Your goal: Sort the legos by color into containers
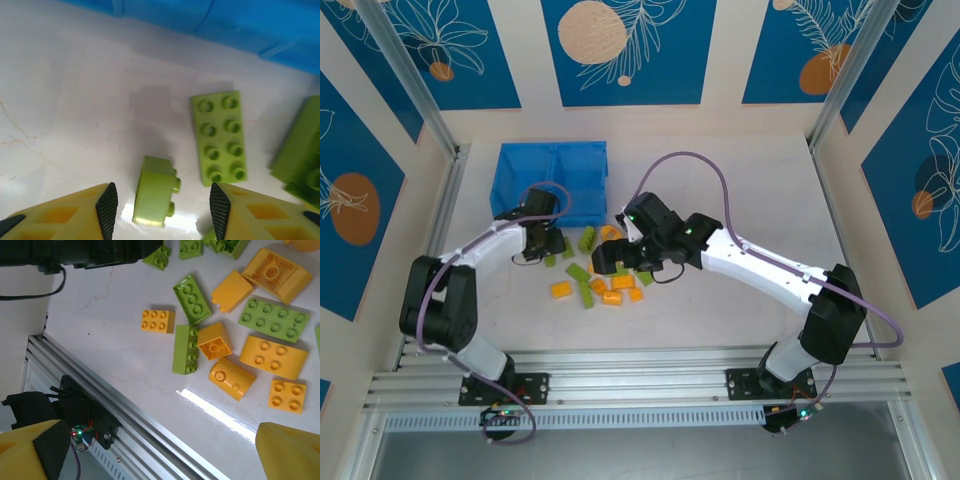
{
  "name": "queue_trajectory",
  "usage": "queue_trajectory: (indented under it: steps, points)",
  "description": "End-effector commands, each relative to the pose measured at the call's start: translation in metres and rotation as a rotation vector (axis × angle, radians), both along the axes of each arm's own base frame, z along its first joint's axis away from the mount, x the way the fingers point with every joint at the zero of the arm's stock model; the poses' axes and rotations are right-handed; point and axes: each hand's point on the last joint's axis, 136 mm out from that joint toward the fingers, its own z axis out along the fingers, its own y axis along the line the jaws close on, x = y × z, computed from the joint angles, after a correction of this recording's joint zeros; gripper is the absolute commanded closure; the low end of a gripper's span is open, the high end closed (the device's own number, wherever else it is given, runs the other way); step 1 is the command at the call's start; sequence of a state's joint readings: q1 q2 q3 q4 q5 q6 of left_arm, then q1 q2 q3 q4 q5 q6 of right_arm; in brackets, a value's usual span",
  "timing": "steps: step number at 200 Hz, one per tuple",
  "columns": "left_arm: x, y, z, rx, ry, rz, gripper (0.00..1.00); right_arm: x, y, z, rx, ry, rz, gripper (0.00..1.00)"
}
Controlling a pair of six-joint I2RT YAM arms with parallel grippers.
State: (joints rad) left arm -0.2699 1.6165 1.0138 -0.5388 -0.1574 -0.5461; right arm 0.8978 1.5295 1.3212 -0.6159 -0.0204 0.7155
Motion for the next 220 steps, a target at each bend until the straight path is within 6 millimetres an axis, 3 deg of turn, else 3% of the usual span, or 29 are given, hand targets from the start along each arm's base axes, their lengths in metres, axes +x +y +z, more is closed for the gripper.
queue_trajectory:
  steps: [1,40,67,84,110,132,156,192,220]
  points:
    - [0.009,0.002,-0.008,0.001,0.022,-0.024,0.47,-0.006,-0.004,0.003,-0.001,0.000,-0.017,0.03]
    - [0.007,-0.003,-0.024,-0.038,0.045,-0.025,0.67,-0.006,-0.005,0.004,-0.005,-0.003,-0.023,0.03]
    - [0.003,-0.006,-0.016,-0.061,0.042,-0.032,0.77,-0.004,-0.004,0.007,0.000,-0.011,-0.027,0.03]
    - [0.002,-0.014,0.012,-0.109,0.002,-0.041,0.80,-0.003,-0.005,0.009,0.000,-0.018,-0.033,0.03]
    - [0.016,-0.031,0.090,-0.130,-0.198,-0.087,0.81,0.001,-0.006,0.015,0.009,-0.044,-0.052,0.03]
    - [0.046,-0.034,0.135,-0.085,-0.319,-0.101,0.82,0.006,-0.007,0.019,0.012,-0.069,-0.068,0.03]
    - [0.096,-0.038,0.145,-0.017,-0.380,-0.123,0.84,0.006,-0.010,0.018,0.008,-0.072,-0.079,0.03]
    - [0.169,-0.065,0.122,-0.002,-0.366,-0.185,0.86,0.001,-0.016,0.021,0.014,-0.071,-0.092,0.03]
    - [0.203,-0.080,0.091,-0.017,-0.340,-0.198,0.83,-0.003,-0.024,0.023,0.016,-0.073,-0.113,0.03]
